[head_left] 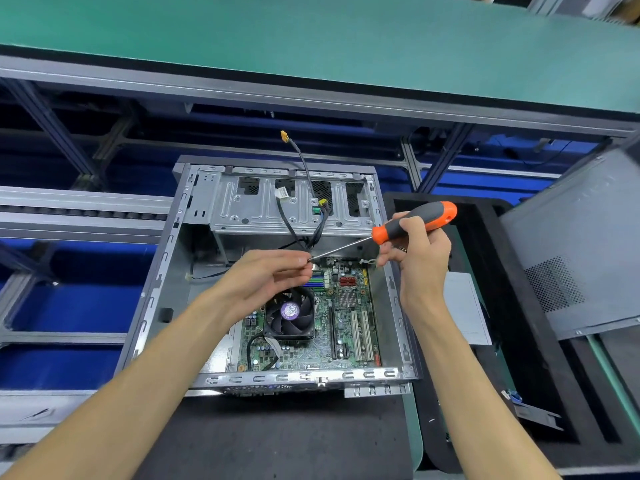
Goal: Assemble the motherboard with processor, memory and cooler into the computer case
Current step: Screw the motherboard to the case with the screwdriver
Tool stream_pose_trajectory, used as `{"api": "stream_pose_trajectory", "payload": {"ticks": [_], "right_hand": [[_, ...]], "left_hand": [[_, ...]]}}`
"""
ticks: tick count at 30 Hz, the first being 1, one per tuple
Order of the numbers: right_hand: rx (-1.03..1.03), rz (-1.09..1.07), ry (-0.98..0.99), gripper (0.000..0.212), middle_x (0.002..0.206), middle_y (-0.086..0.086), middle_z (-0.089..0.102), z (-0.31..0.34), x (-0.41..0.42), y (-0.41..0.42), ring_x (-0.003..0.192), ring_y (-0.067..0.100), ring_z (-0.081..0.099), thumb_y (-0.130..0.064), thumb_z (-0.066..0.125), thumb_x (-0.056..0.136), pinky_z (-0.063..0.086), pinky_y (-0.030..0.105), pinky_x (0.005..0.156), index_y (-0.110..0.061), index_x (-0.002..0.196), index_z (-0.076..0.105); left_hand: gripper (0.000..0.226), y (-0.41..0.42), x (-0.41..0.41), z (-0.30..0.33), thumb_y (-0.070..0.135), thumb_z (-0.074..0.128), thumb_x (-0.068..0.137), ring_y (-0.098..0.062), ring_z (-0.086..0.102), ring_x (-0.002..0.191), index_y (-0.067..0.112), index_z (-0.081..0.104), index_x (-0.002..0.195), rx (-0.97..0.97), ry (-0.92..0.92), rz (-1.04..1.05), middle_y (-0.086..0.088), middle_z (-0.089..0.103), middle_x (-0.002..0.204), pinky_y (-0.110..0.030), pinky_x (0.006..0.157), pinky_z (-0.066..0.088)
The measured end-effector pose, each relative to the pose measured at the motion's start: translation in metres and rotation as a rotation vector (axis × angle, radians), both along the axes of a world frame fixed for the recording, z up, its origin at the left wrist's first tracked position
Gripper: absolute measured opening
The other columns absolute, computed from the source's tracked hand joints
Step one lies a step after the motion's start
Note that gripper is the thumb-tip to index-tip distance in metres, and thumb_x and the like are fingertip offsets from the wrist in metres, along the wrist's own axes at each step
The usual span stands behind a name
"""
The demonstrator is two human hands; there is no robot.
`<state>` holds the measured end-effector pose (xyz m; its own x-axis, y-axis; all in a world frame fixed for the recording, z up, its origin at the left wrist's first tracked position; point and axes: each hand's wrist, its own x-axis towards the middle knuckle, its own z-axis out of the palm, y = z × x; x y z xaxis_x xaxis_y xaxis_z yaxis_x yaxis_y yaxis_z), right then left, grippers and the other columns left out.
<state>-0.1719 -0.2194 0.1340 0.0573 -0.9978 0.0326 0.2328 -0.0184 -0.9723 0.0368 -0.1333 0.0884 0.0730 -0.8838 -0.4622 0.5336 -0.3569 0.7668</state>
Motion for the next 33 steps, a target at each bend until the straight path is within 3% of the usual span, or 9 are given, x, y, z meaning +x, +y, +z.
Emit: {"api": "stream_pose_trajectory", "payload": {"ticks": [12,20,23,26,28,31,33], "right_hand": [[0.084,-0.055,-0.082,0.013,0.070,0.009,0.061,0.002,-0.007,0.000,0.050,0.020,0.052,-0.019,0.061,0.080,0.049,0.026,0.042,-0.007,0.084,0.064],[0.027,-0.077,-0.048,0.015,0.075,0.018,0.057,0.005,-0.015,-0.001,0.047,0.019,0.052,-0.016,0.057,0.084,0.047,0.026,0.041,-0.002,0.089,0.061],[-0.039,-0.087,0.021,0.013,0.070,0.009,0.063,0.006,-0.019,-0.002,0.046,0.019,0.053,-0.014,0.056,0.084,0.046,0.026,0.040,-0.003,0.089,0.062],[-0.134,-0.062,0.122,0.017,0.061,0.004,0.063,0.005,-0.021,-0.001,0.044,0.018,0.053,-0.018,0.059,0.079,0.045,0.026,0.040,-0.004,0.087,0.063],[-0.202,-0.035,0.247,0.016,0.061,0.005,0.066,0.002,-0.021,0.001,0.046,0.020,0.057,-0.022,0.061,0.076,0.050,0.033,0.043,-0.009,0.085,0.064],[-0.329,0.013,0.505,0.008,0.066,0.007,0.067,-0.003,-0.020,0.002,0.057,0.029,0.063,-0.026,0.065,0.078,0.055,0.048,0.054,-0.019,0.081,0.062],[-0.425,0.063,0.636,0.012,0.063,0.004,0.061,-0.008,-0.018,0.002,0.058,0.026,0.060,-0.028,0.067,0.079,0.051,0.045,0.057,-0.019,0.078,0.058]], "left_hand": [[0.009,-0.008,-0.010,0.005,0.006,0.072,0.087,-0.026,0.074,0.085,0.005,0.080,0.091,-0.065,-0.154,0.005,-0.021,0.075,0.095,-0.023,0.073,0.058],[0.031,-0.012,-0.009,0.004,0.023,0.074,0.088,-0.034,0.073,0.097,0.005,0.070,0.113,-0.011,-0.131,0.011,-0.022,0.074,0.101,-0.031,0.077,0.060],[0.018,-0.013,-0.009,-0.001,0.021,0.072,0.090,-0.028,0.075,0.089,0.008,0.075,0.101,-0.028,-0.355,-0.003,-0.015,0.076,0.092,-0.027,0.072,0.060],[0.007,-0.013,-0.013,-0.014,0.023,0.071,0.088,-0.010,0.071,0.080,0.020,0.077,0.090,-0.112,-0.969,-0.143,0.005,0.075,0.082,-0.021,0.072,0.056],[0.014,-0.012,-0.018,-0.023,0.028,0.071,0.086,-0.008,0.065,0.089,0.026,0.074,0.100,-0.177,-1.326,-0.319,0.010,0.070,0.095,-0.025,0.083,0.051],[0.038,-0.013,-0.025,-0.036,0.039,0.067,0.088,-0.018,0.053,0.112,0.026,0.065,0.124,-0.211,-1.550,-0.553,0.001,0.059,0.118,-0.035,0.101,0.041],[0.042,-0.016,-0.025,-0.040,0.043,0.064,0.089,-0.022,0.052,0.115,0.025,0.064,0.127,-0.219,-1.621,-0.614,-0.001,0.058,0.122,-0.040,0.103,0.040]]}}
